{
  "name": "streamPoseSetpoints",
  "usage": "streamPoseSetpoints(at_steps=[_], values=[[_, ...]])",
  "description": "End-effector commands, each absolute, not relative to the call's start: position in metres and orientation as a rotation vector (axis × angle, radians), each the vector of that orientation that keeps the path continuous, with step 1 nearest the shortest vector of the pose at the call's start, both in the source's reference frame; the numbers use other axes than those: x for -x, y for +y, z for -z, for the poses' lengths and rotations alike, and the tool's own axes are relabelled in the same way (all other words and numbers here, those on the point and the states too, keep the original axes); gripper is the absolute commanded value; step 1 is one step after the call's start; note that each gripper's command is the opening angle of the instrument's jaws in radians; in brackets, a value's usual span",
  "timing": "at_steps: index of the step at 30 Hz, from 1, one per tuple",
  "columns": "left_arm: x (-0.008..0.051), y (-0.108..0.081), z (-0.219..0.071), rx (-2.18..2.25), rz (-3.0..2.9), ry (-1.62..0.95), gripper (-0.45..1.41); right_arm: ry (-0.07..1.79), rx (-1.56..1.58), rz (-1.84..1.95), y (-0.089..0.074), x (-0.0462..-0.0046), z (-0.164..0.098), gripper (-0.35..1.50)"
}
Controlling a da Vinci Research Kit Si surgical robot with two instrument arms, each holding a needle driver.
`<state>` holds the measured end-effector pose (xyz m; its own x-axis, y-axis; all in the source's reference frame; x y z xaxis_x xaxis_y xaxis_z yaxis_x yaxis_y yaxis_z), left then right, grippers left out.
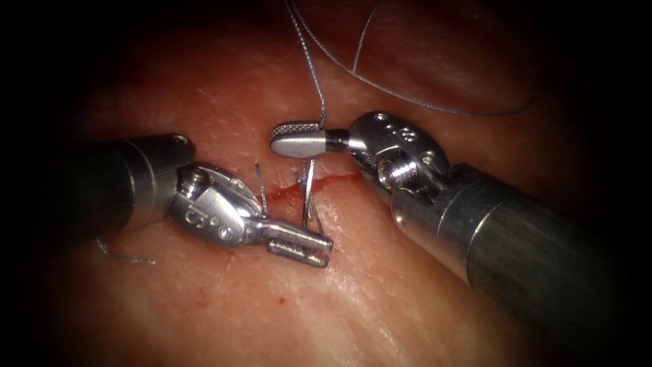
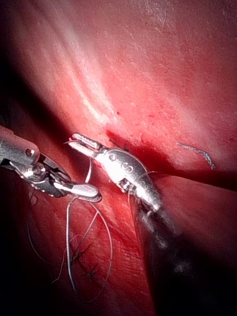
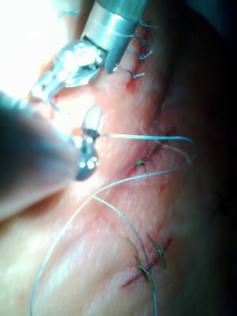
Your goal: Wound Closure
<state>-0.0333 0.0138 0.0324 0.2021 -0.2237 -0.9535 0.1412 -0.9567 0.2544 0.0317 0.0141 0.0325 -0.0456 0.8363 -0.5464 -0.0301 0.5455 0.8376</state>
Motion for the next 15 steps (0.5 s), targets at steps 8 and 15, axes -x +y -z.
streamPoseSetpoints(at_steps=[8, 15], values=[[0.0329, 0.0141, -0.0322, -2.195, 2.157, 0.134, 0.74, 1.470, -0.703, -0.829, 0.0158, -0.0305, -0.0323, -0.35], [0.0320, 0.0145, -0.0320, -2.126, 2.346, 0.040, 1.13, 1.425, -0.652, -0.848, 0.0157, -0.0296, -0.0321, -0.35]])
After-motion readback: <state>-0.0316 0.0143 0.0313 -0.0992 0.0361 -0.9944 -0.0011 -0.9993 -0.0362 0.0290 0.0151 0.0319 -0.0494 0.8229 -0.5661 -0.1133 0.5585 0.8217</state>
